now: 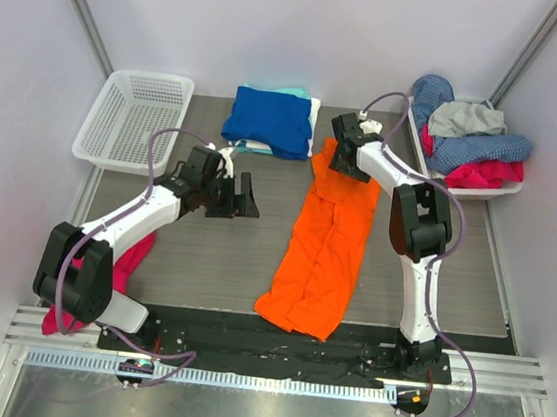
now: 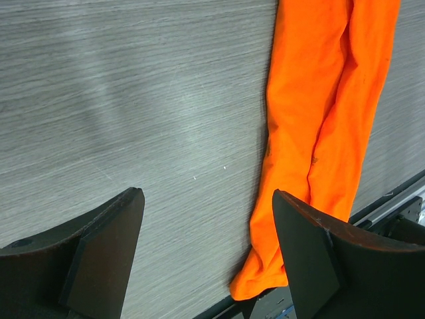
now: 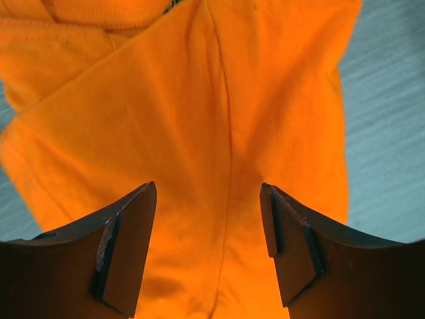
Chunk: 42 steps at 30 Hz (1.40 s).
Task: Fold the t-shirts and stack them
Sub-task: Fold the tshirt
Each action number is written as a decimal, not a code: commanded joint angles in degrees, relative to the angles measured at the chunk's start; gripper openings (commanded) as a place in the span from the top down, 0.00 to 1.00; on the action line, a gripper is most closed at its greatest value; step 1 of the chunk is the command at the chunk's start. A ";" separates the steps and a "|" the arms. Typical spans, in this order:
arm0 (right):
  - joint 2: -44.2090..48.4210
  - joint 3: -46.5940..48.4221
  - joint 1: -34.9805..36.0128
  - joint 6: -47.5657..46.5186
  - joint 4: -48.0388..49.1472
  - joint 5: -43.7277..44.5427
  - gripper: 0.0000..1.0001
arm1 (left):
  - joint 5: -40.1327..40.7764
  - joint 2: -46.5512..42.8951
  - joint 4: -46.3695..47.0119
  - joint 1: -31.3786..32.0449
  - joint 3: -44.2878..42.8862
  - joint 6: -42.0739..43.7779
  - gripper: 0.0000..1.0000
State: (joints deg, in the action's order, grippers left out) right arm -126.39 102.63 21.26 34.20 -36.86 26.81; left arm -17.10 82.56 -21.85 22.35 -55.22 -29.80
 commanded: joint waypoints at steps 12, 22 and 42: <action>-7.82 4.77 -2.71 -11.95 -0.40 -4.13 0.26 | 0.49 -2.67 1.63 -0.38 1.61 0.62 0.16; -7.57 4.08 -2.89 -18.02 -1.55 -5.27 0.25 | 0.76 -2.59 2.07 -0.73 2.22 0.54 0.16; 7.29 -4.54 -11.06 -12.49 3.55 -6.06 0.25 | -4.52 11.81 7.43 -0.38 -11.38 1.23 0.16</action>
State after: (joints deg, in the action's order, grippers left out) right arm -123.31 99.44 11.99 20.91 -33.63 20.97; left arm -18.57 88.88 -19.81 21.93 -59.24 -29.58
